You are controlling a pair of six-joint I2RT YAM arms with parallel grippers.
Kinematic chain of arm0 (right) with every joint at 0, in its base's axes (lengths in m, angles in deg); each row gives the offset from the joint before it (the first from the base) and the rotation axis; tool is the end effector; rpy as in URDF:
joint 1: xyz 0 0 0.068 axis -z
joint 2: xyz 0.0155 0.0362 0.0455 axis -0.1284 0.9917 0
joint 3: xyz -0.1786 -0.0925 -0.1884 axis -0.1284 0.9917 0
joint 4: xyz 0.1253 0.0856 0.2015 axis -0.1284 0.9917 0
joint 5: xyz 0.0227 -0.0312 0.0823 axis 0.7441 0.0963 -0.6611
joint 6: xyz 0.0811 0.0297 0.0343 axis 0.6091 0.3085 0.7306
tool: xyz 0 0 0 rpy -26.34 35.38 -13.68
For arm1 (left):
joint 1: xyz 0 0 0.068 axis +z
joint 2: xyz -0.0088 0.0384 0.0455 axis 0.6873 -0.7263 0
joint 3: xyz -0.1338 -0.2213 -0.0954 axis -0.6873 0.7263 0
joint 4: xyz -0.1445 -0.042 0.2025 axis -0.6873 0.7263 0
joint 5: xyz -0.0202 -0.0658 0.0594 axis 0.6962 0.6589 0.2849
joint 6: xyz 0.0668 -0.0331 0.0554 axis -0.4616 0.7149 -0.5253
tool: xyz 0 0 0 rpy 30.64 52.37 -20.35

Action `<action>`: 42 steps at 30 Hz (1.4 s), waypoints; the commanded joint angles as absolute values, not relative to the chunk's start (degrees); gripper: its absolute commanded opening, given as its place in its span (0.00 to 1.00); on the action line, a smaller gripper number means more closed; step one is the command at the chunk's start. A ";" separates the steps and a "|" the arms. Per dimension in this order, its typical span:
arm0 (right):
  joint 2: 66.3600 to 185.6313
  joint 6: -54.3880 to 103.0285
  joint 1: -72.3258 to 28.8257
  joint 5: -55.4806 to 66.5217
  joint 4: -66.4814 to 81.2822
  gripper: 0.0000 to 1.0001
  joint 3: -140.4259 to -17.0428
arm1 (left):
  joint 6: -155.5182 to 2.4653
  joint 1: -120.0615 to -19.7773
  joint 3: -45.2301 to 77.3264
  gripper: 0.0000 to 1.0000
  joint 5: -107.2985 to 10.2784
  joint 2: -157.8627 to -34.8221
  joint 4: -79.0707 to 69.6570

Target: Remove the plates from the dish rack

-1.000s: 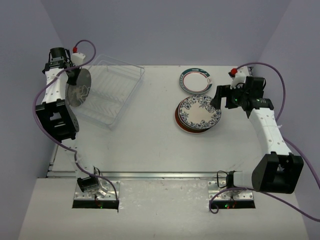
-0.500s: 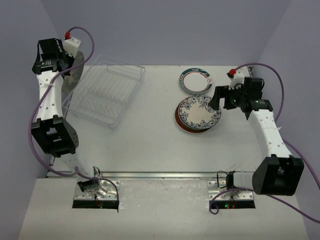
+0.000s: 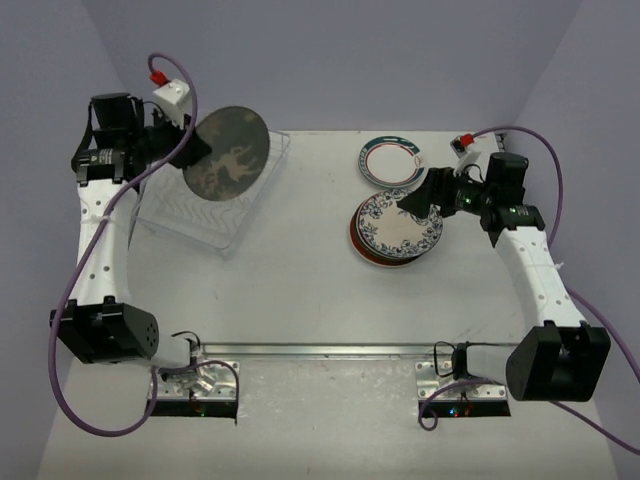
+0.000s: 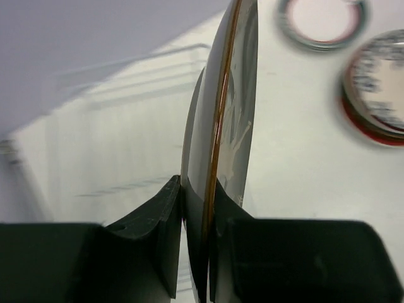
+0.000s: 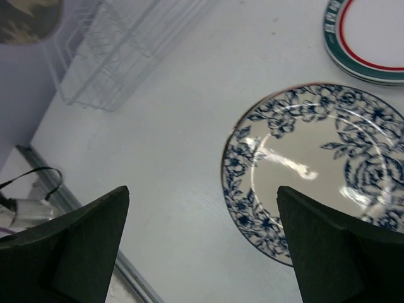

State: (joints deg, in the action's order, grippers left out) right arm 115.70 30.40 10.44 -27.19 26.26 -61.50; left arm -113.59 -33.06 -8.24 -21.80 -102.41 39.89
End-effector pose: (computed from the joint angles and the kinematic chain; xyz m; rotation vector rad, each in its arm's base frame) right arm 0.2942 0.0385 0.3010 -0.1302 2.0862 0.8472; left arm 0.3219 0.0102 0.4304 0.6197 1.8650 -0.2181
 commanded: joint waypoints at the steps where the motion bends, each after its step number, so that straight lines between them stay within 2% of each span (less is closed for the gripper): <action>1: 114.66 38.66 6.06 -37.85 16.70 0.99 -61.28 | -97.38 -40.74 2.45 0.00 5.65 -98.56 39.13; 7: 118.15 40.10 -6.11 -35.16 16.31 0.99 -62.90 | -88.81 -49.65 12.56 0.00 5.64 -95.06 28.71; 10: 120.64 41.13 -10.70 -34.62 15.72 0.91 -63.71 | -88.69 -50.19 12.81 0.00 6.35 -95.33 28.21; 16: 126.39 43.27 -16.32 -34.12 15.07 0.68 -66.80 | -88.72 -51.03 13.23 0.00 6.88 -95.90 28.07; 20: 130.03 46.56 -17.50 -36.29 14.43 0.29 -68.73 | -88.76 -51.42 14.15 0.00 6.16 -95.84 28.07; 22: 130.78 47.23 -17.41 -36.66 14.99 0.01 -69.27 | -88.90 -51.42 14.31 0.00 5.68 -95.72 28.16; 23: 130.76 47.47 -17.38 -36.59 15.16 0.00 -69.16 | -88.90 -51.42 14.39 0.00 5.12 -95.63 28.17; 25: 130.05 47.48 -16.60 -36.67 15.24 0.00 -68.30 | -88.90 -51.42 14.55 0.10 3.09 -95.40 28.40; 26: 129.63 47.48 -16.53 -36.67 15.24 0.00 -67.79 | -88.90 -51.42 14.56 0.10 1.75 -95.38 28.57; 28: 128.07 48.48 -13.53 -37.89 15.24 0.00 -66.04 | -88.72 -51.42 14.28 0.46 -4.08 -95.47 29.18; 30: 126.69 49.20 -9.85 -39.15 15.37 0.00 -64.35 | -88.72 -51.36 13.75 0.76 -8.55 -95.65 30.22; 31: 125.61 49.37 -6.93 -40.04 15.72 0.00 -62.99 | -88.72 -51.29 13.34 0.85 -11.80 -95.81 30.71; 33: 124.17 49.05 -0.62 -42.07 16.82 0.00 -61.05 | -88.70 -51.22 12.47 0.90 -15.70 -96.04 31.06; 35: 123.32 47.58 6.60 -44.41 18.26 0.00 -58.91 | -86.85 -51.05 11.52 1.00 -19.37 -96.30 30.86; 37: 123.12 45.32 13.67 -46.17 20.37 0.00 -58.06 | -86.49 -50.91 10.69 1.00 -20.29 -96.65 30.72; 42: 126.25 37.79 20.77 -47.70 27.73 0.00 -59.01 | -85.75 -50.89 9.95 1.00 -18.76 -97.52 30.18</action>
State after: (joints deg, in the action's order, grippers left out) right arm 127.20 44.41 18.89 -38.41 25.37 -56.84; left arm -87.15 -50.95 12.61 -17.91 -97.75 32.34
